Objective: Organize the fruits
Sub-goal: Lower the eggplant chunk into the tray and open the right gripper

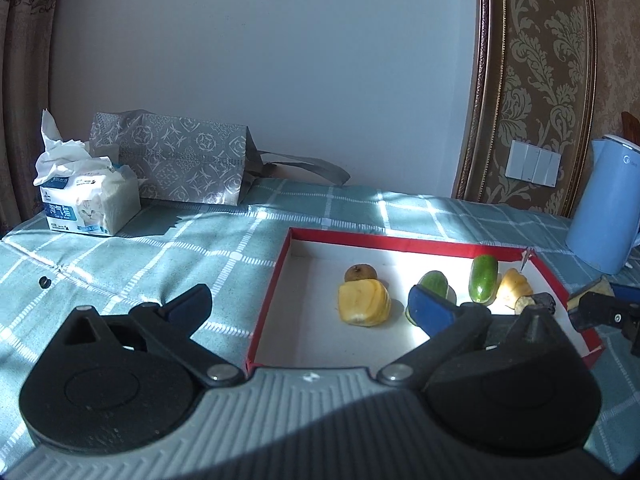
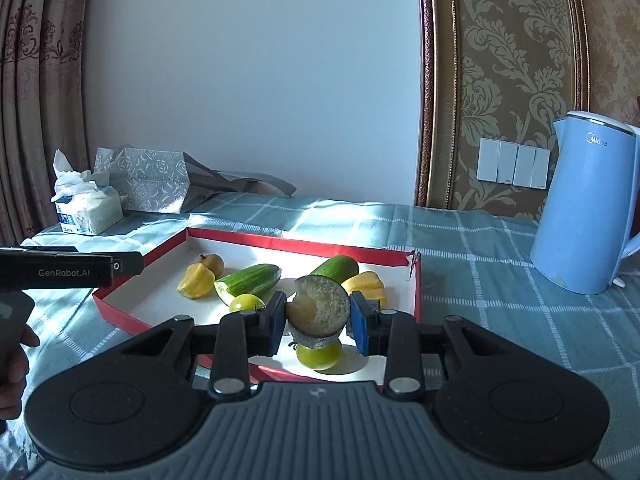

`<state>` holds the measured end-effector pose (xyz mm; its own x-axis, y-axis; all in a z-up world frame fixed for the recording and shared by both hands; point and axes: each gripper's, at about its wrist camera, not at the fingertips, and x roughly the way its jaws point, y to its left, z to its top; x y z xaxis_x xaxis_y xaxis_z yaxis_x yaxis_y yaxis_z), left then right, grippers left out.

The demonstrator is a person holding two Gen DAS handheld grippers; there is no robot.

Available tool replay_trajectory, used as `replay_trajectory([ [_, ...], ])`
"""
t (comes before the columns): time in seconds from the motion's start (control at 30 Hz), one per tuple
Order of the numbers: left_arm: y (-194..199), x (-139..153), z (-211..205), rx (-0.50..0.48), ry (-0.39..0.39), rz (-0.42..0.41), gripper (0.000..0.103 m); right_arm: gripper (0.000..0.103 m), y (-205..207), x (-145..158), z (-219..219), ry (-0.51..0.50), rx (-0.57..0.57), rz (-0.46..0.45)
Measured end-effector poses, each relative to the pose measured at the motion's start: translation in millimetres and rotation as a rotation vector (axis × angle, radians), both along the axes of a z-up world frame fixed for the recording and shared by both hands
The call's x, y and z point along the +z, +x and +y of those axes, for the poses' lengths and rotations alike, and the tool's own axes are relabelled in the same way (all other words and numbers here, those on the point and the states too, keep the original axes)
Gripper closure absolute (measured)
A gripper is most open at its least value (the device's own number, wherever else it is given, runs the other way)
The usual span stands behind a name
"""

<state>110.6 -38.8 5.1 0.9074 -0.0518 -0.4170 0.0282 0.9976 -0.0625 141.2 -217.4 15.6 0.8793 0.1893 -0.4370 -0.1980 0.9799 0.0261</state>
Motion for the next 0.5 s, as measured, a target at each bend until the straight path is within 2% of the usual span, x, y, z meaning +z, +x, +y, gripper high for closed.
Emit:
replay_trajectory([
  [0.1,1,-1,4,0.025,-0.010,-0.002,0.000,0.070,20,-2,6,0.011,0.002,0.011],
  [0.27,5,-7,-2,0.025,0.037,0.022,0.000,0.070,49,-7,19,0.001,0.017,0.042],
  [0.4,5,-8,-5,0.038,0.063,0.010,0.000,0.070,66,-18,22,-0.018,0.005,0.076],
  [0.5,5,-8,-4,0.038,0.059,0.014,0.000,0.070,74,-25,22,-0.033,-0.007,0.094],
])
